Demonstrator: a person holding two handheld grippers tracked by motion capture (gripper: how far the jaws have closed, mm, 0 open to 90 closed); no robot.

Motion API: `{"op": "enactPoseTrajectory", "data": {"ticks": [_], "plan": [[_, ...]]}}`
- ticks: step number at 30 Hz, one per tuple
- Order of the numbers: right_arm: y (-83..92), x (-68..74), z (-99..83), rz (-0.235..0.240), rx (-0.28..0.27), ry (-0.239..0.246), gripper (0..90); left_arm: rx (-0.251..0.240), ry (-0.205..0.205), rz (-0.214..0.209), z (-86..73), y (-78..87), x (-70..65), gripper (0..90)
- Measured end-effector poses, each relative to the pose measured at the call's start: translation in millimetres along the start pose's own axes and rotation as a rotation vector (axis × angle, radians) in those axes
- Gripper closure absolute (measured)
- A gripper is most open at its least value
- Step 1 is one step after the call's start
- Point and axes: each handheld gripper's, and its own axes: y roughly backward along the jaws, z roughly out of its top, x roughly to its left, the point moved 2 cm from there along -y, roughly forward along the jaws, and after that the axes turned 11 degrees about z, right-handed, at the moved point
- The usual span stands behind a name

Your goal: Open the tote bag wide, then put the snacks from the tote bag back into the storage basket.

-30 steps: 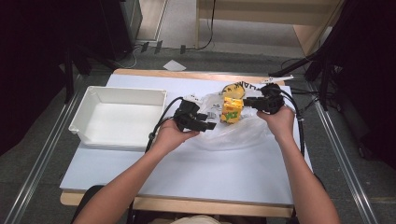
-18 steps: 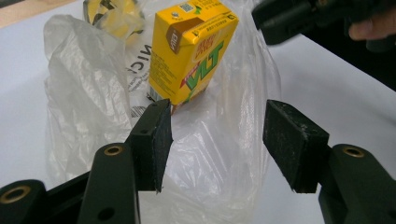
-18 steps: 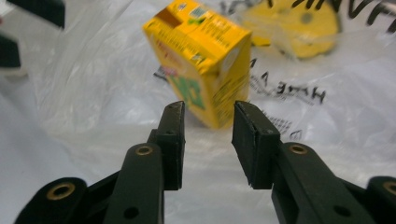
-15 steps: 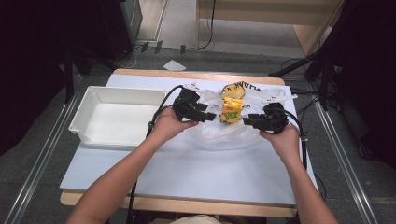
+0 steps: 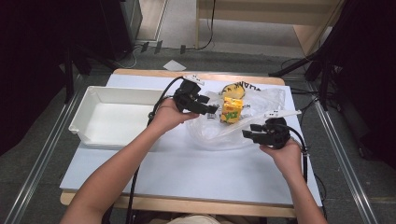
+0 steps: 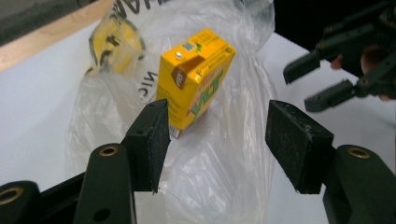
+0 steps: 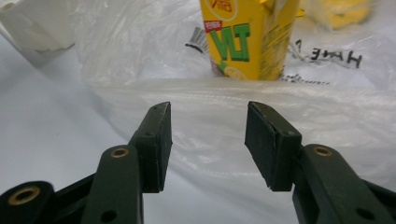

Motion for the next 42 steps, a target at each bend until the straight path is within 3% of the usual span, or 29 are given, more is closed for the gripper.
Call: {"op": "enactPoseTrajectory", "data": {"ticks": [4, 8, 13, 17, 22, 25, 32, 36, 42], "plan": [[0.3, 12.0, -3.5, 0.003, 0.009, 0.016, 50.9, 0.002, -0.022, 0.006, 5.3, 0.8, 2.2, 41.0], [3.2, 25.6, -2.2, 0.013, 0.021, 0.037, 50.0, -0.006, -0.006, -0.022, 9.0, -1.2, 5.6, 41.2], [4.1, 36.0, -13.9, 0.037, 0.025, 0.048, 49.9, 0.010, -0.028, -0.006, 13.1, -7.8, 9.9, 41.2], [1.3, 37.2, -29.0, 0.045, 0.035, 0.038, 49.9, 0.011, -0.005, -0.023, 18.1, -13.3, 12.9, 41.0], [-2.4, 37.0, -46.2, 0.059, 0.053, 0.025, 50.0, 0.016, -0.069, -0.004, 24.0, -19.3, 14.4, 41.2], [-3.3, 36.2, -52.7, 0.057, 0.066, 0.017, 50.2, 0.028, -0.080, -0.006, 27.1, -23.2, 15.9, 41.3], [-5.3, 37.4, -59.6, 0.063, 0.082, 0.025, 50.2, 0.014, -0.082, -0.016, 32.5, -31.3, 20.2, 41.7], [-5.9, 38.6, -59.8, 0.068, 0.077, 0.025, 50.2, 0.012, -0.051, -0.058, 31.0, -38.1, 25.0, 41.6], [-7.4, 38.9, -60.5, 0.074, 0.083, 0.030, 50.3, 0.019, -0.079, -0.058, 28.5, -49.0, 23.4, 41.5]]}}
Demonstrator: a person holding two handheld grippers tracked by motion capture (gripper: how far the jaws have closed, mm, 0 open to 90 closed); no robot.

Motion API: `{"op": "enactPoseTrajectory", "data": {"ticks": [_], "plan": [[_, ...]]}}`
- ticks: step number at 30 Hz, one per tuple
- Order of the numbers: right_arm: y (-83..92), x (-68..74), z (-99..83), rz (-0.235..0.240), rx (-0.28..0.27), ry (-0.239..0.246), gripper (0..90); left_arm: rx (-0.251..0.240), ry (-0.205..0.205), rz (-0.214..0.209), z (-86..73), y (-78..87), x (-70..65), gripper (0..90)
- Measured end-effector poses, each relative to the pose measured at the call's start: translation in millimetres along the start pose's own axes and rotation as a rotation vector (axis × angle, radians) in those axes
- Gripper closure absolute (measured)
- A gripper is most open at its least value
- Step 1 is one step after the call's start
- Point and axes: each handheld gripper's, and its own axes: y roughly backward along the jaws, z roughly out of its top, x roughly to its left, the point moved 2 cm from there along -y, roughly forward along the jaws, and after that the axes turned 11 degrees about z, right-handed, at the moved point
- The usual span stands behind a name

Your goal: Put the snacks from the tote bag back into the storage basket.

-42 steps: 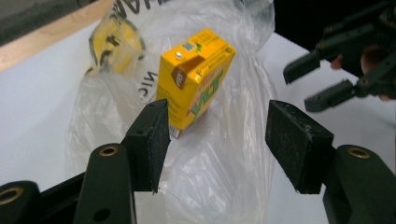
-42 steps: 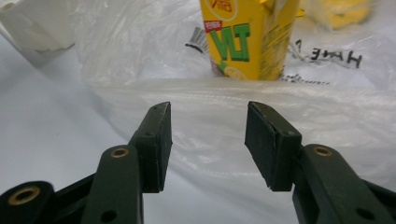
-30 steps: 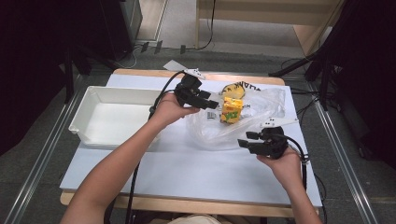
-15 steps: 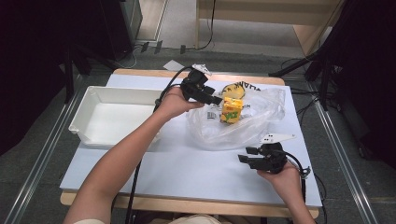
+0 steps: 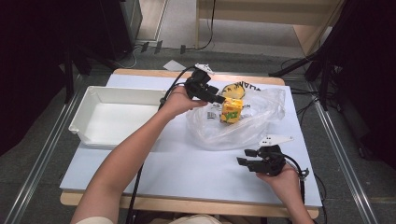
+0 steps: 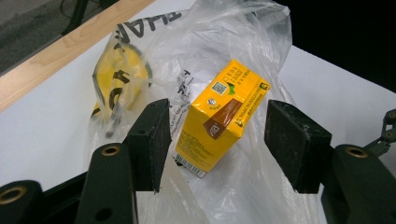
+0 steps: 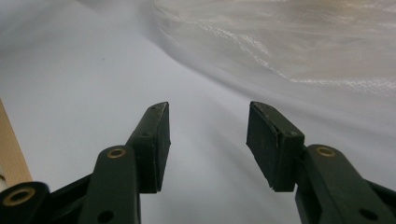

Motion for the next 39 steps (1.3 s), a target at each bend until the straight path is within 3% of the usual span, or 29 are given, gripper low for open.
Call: {"op": "enactPoseTrajectory", "data": {"ticks": [12, 26, 39], "plan": [[0.1, -2.2, -3.6, -0.007, 0.007, -0.012, 50.2, 0.023, -0.035, -0.037, -4.7, -25.9, -5.0, 39.1], [0.8, -3.5, -7.7, -0.008, 0.008, -0.026, 50.2, 0.059, -0.057, -0.047, -10.4, -51.6, -9.0, 36.5], [-0.8, -5.9, -9.6, -0.006, 0.014, -0.032, 50.1, 0.037, -0.078, -0.073, -12.0, -66.0, -9.9, 34.5]]}}
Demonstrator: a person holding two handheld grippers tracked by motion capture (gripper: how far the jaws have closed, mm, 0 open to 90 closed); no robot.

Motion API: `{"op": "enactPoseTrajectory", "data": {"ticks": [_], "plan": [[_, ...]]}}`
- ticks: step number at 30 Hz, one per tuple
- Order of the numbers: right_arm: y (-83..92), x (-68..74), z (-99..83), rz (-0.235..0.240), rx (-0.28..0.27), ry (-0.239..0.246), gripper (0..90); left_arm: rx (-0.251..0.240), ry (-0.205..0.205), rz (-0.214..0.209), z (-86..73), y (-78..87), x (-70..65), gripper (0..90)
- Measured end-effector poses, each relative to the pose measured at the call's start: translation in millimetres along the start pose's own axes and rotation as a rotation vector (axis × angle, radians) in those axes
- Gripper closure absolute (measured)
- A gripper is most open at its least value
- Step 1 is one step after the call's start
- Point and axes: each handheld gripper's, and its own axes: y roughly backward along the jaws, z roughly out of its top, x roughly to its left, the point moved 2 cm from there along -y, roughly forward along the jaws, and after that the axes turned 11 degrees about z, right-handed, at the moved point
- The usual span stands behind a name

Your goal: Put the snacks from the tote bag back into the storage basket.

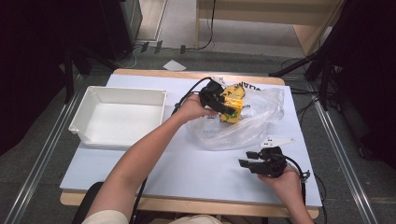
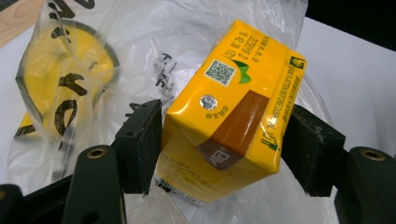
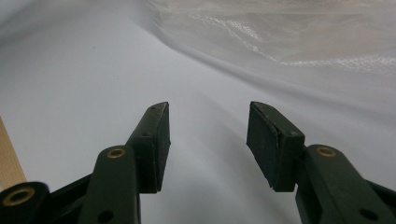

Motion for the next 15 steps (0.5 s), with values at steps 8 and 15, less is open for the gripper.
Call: {"op": "enactPoseTrajectory", "data": {"ticks": [8, 15], "plan": [[-0.8, -0.5, -0.6, 0.003, 0.005, -0.005, 49.9, -0.006, 0.005, -0.016, 0.7, -5.8, -1.0, 34.9], [-0.9, -1.5, -1.2, 0.004, 0.007, -0.010, 49.9, -0.012, 0.012, -0.025, 2.7, -8.8, -2.3, 38.1]]}}
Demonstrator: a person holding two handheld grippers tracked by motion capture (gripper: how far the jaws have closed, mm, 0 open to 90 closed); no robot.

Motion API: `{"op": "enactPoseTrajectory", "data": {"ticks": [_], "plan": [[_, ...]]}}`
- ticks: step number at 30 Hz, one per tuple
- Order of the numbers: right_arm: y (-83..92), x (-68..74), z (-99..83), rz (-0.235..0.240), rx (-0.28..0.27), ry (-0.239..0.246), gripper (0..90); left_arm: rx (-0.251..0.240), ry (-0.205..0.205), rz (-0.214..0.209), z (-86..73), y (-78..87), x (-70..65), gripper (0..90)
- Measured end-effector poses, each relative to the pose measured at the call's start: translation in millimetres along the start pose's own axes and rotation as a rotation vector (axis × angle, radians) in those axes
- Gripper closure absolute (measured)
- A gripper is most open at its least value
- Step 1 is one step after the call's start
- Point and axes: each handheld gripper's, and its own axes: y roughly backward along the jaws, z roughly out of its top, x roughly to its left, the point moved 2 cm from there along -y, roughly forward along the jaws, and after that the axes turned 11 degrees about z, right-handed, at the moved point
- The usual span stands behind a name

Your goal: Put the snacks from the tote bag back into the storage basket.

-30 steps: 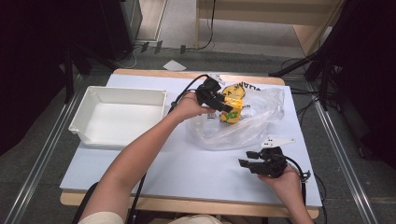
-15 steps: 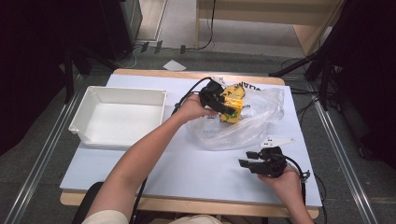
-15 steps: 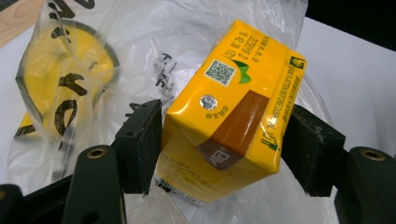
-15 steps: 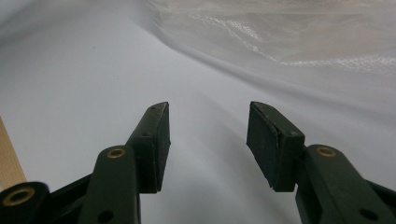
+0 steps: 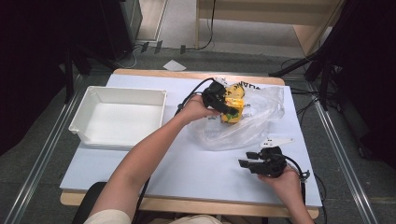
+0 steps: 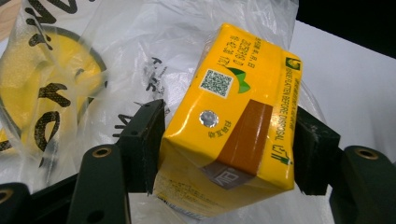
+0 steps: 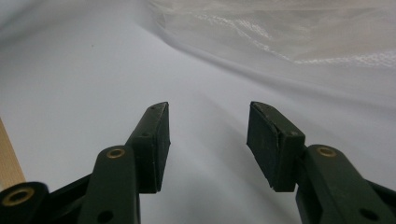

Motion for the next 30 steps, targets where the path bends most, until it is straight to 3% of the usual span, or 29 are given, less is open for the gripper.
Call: {"op": "enactPoseTrajectory", "data": {"ticks": [5, 12, 18, 30], "plan": [[0.0, -0.4, -0.3, 0.002, -0.002, -0.001, 49.9, 0.005, -0.011, -0.005, 0.2, -0.4, -0.7, 44.0], [-0.3, -0.4, -0.4, 0.003, 0.000, 0.000, 49.9, 0.001, -0.028, 0.002, -0.1, -0.5, -1.9, 45.9], [-0.1, -0.7, -0.6, 0.003, -0.001, -0.002, 50.0, 0.008, -0.090, 0.035, -1.2, 0.4, -4.9, 49.8], [-0.7, -1.6, -1.3, 0.009, -0.001, -0.006, 50.0, 0.013, -0.091, 0.052, -1.0, 0.6, -6.9, 50.7]]}}
